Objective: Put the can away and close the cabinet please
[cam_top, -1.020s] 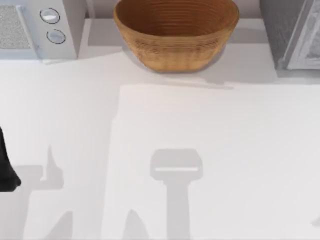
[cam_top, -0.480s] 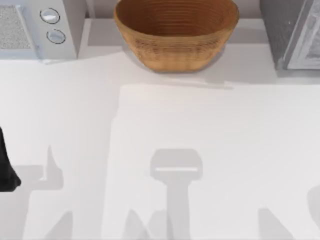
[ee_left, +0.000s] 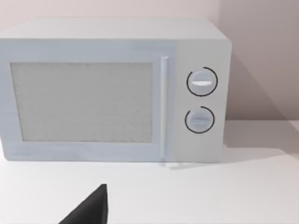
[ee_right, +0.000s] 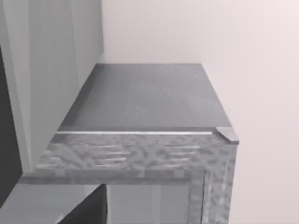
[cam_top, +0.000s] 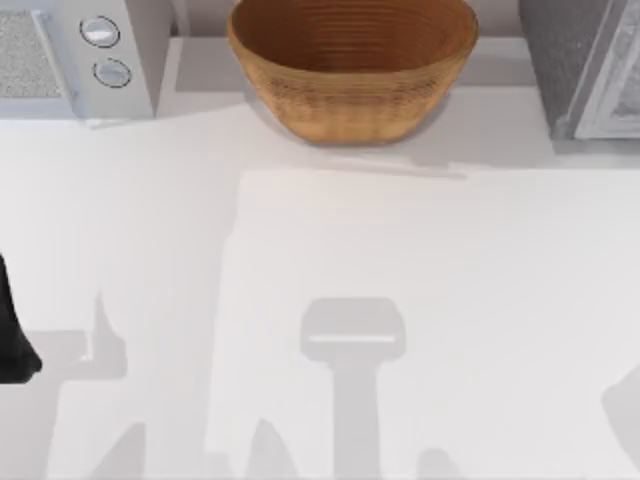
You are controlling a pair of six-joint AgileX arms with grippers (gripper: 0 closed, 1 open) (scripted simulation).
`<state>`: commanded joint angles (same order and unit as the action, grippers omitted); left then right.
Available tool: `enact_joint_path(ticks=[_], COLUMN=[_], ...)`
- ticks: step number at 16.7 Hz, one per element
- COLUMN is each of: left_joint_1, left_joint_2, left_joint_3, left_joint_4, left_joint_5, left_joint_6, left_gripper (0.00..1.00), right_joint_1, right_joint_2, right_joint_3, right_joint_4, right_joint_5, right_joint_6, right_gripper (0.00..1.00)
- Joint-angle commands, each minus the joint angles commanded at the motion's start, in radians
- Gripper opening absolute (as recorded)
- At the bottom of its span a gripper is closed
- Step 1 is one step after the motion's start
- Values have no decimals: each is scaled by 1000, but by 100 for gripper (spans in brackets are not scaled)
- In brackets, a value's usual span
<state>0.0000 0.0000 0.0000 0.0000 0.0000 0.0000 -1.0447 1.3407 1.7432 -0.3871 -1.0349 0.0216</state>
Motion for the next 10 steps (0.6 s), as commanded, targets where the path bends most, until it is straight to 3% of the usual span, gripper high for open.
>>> enact_joint_path(ticks=[5,10], left_joint_1=[0,0], left_joint_2=[0,0], left_joint_3=[0,0], left_joint_4=[0,0], left_joint_5=[0,0], left_joint_6=[0,0], left_gripper=[100,100], right_joint_1=[96,396], right_joint_2=[2,-5], right_joint_3=[12,18], right_joint_4=[-4,-13], right_joint_5=[98,411], right_joint_6=[13,35], right_gripper=[100,100])
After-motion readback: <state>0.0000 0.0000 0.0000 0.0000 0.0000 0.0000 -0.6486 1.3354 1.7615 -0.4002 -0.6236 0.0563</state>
